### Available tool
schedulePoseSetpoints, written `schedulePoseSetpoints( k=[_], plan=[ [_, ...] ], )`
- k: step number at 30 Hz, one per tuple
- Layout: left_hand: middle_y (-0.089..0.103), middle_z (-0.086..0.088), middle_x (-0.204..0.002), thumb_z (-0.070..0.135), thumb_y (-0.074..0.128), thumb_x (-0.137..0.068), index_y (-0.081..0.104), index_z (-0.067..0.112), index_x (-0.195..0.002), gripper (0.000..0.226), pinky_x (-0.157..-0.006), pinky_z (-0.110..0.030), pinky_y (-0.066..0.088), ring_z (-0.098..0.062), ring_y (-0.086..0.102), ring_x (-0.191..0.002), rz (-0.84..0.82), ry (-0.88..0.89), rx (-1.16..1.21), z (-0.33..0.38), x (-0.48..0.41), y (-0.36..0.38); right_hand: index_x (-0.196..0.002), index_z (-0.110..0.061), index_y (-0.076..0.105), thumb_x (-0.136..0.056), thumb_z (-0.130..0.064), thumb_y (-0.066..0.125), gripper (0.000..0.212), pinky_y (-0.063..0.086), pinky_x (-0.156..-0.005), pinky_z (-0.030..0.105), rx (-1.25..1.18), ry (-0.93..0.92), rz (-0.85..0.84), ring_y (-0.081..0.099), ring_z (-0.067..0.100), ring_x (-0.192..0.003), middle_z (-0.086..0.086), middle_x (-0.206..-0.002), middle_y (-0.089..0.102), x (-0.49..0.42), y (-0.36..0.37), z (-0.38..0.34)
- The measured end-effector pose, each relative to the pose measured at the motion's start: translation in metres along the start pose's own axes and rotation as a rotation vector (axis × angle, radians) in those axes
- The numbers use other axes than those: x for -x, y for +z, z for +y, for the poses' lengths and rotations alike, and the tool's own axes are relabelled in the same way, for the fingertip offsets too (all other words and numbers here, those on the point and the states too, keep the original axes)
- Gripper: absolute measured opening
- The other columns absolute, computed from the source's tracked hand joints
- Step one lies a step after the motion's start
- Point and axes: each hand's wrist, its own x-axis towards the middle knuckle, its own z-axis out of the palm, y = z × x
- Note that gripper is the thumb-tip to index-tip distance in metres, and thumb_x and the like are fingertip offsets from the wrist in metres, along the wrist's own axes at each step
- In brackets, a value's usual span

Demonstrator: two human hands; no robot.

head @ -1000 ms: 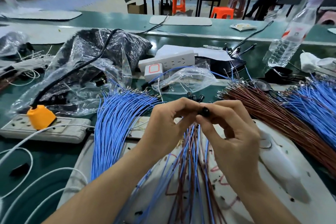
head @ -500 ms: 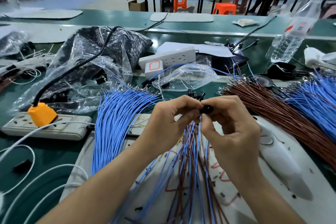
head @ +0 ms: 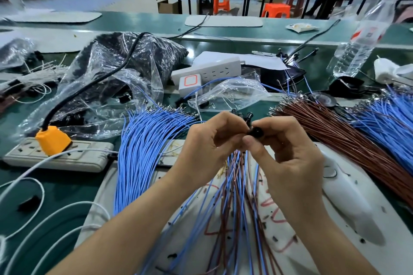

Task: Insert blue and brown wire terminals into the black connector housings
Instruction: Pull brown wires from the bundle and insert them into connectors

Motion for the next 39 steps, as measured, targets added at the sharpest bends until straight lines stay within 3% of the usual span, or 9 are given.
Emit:
schedulePoseSetpoints(
  k=[13,19,22,26,29,33,37,39],
  plan=[
    [0.066,0.007,-0.078,-0.011,0.058,-0.083,0.061,0.022,-0.088,0.033,-0.071,-0.014,0.050,-0.002,0.065,-0.074,-0.012,0.000,0.018,-0.001,0.000,0.000,-0.094,-0.028,0.062,-0.080,-0.014,0.068,0.021,0.050,-0.073,0.024,0.040,-0.037,-0.019,0.061,0.015,-0.079,-0.005,-0.090,0.061,0.000,0.000,0.001],
    [0.068,0.001,-0.084,-0.006,0.059,-0.084,0.062,0.021,-0.090,0.028,-0.076,-0.018,0.052,-0.007,0.066,-0.079,-0.035,0.003,-0.003,-0.002,0.001,0.000,-0.095,-0.022,0.063,-0.080,-0.011,0.068,0.019,0.050,-0.072,0.027,0.069,-0.061,-0.020,0.061,0.016,-0.078,-0.001,-0.090,0.060,0.001,-0.001,-0.001],
    [0.067,0.004,-0.083,-0.007,0.057,-0.084,0.061,0.020,-0.091,0.028,-0.073,-0.013,0.049,-0.002,0.065,-0.076,-0.073,0.008,-0.068,-0.003,-0.002,0.000,-0.095,-0.016,0.063,-0.080,-0.010,0.068,0.016,0.051,-0.070,0.029,0.118,-0.109,-0.021,0.061,0.016,-0.078,-0.001,-0.091,0.061,0.002,-0.002,-0.004],
    [0.069,-0.004,-0.082,-0.006,0.062,-0.085,0.062,0.012,-0.093,0.020,-0.073,-0.020,0.053,-0.012,0.067,-0.073,-0.065,0.004,-0.111,-0.008,-0.005,-0.001,-0.094,-0.025,0.059,-0.079,-0.008,0.070,0.025,0.052,-0.071,0.029,0.141,-0.059,0.011,0.062,0.014,-0.075,-0.006,-0.086,0.062,0.000,-0.003,-0.002],
    [0.069,0.009,-0.086,0.005,0.066,-0.082,0.058,0.023,-0.098,0.026,-0.077,-0.024,0.055,-0.014,0.069,-0.075,-0.023,0.069,-0.102,-0.009,-0.003,-0.002,-0.091,-0.027,0.056,-0.077,-0.006,0.070,0.029,0.053,-0.072,0.030,0.166,-0.008,0.023,0.062,0.013,-0.073,-0.006,-0.082,0.063,-0.001,-0.002,-0.001],
    [0.069,0.014,-0.087,0.008,0.065,-0.082,0.059,0.027,-0.098,0.025,-0.080,-0.025,0.055,-0.011,0.070,-0.080,-0.009,0.087,-0.079,-0.008,-0.002,-0.002,-0.090,-0.020,0.062,-0.081,-0.015,0.070,0.013,0.052,-0.071,0.025,0.233,-0.018,0.032,0.062,0.010,-0.073,-0.001,-0.083,0.063,-0.008,-0.010,-0.005],
    [0.070,0.014,-0.090,0.005,0.061,-0.082,0.063,0.029,-0.099,0.029,-0.082,-0.019,0.051,-0.009,0.069,-0.083,0.025,0.095,-0.041,-0.007,-0.003,-0.006,-0.091,-0.019,0.068,-0.086,-0.014,0.068,0.007,0.044,-0.069,0.004,0.537,0.076,0.106,0.060,-0.002,-0.070,-0.004,-0.083,0.067,-0.037,-0.055,0.003],
    [0.070,0.015,-0.091,0.004,0.061,-0.082,0.063,0.028,-0.100,0.030,-0.082,-0.015,0.050,-0.006,0.068,-0.085,0.025,0.106,-0.043,-0.007,-0.002,-0.007,-0.089,-0.018,0.071,-0.085,-0.012,0.069,0.007,0.042,-0.070,0.005,0.882,0.260,-0.021,0.059,0.001,-0.069,0.001,-0.084,0.069,-0.053,-0.088,0.015]
  ],
)
